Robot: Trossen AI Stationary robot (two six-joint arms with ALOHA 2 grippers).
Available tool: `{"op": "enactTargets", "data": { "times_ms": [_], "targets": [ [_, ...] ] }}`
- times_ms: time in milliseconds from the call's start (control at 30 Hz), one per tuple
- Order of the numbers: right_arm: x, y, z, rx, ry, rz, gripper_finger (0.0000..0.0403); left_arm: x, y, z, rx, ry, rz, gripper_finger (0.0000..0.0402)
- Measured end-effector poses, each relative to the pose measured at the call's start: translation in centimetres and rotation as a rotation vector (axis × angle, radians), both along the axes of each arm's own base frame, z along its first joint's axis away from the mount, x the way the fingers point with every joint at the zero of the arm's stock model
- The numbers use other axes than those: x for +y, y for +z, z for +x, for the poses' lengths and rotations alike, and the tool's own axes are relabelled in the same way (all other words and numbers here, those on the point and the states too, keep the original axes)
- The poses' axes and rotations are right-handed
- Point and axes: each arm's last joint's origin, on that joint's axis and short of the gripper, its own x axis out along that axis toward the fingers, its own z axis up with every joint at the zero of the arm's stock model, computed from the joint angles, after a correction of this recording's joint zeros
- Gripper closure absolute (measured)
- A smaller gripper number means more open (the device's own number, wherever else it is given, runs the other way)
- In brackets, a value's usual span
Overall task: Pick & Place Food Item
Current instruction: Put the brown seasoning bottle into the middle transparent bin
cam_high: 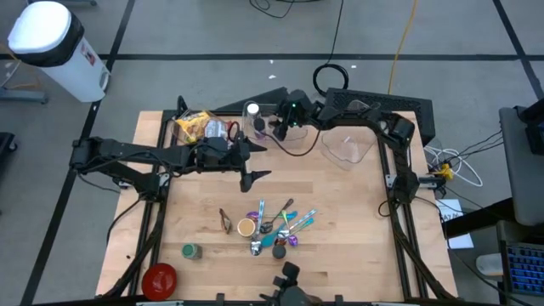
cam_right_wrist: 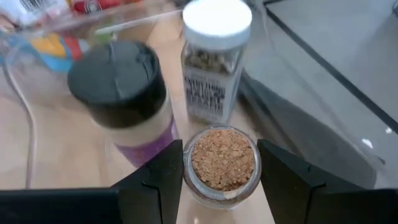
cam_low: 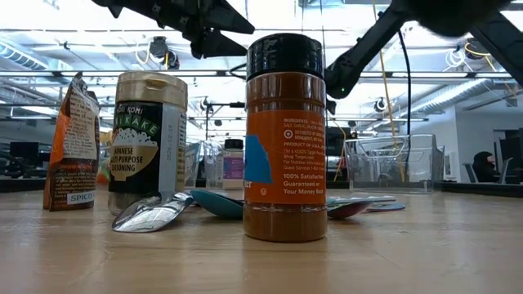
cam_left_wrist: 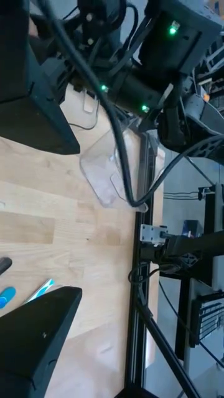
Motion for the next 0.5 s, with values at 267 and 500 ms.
{"op": "enactTargets", "data": {
  "times_ms": [267, 500],
  "targets": [
    [-0.2, -1.4, 0.4, -0.017, -0.017, 0.023, 0.0239, 0.0, 0.0, 0.0, -0.001, 0.0, 0.0, 0.0037],
    [-0.4, -1.9, 1.1, -0.09, -0.021, 0.044, 0.0239, 0.0, 0.0, 0.0, -0.001, 0.0, -0.001, 0.0033]
  ]
}}
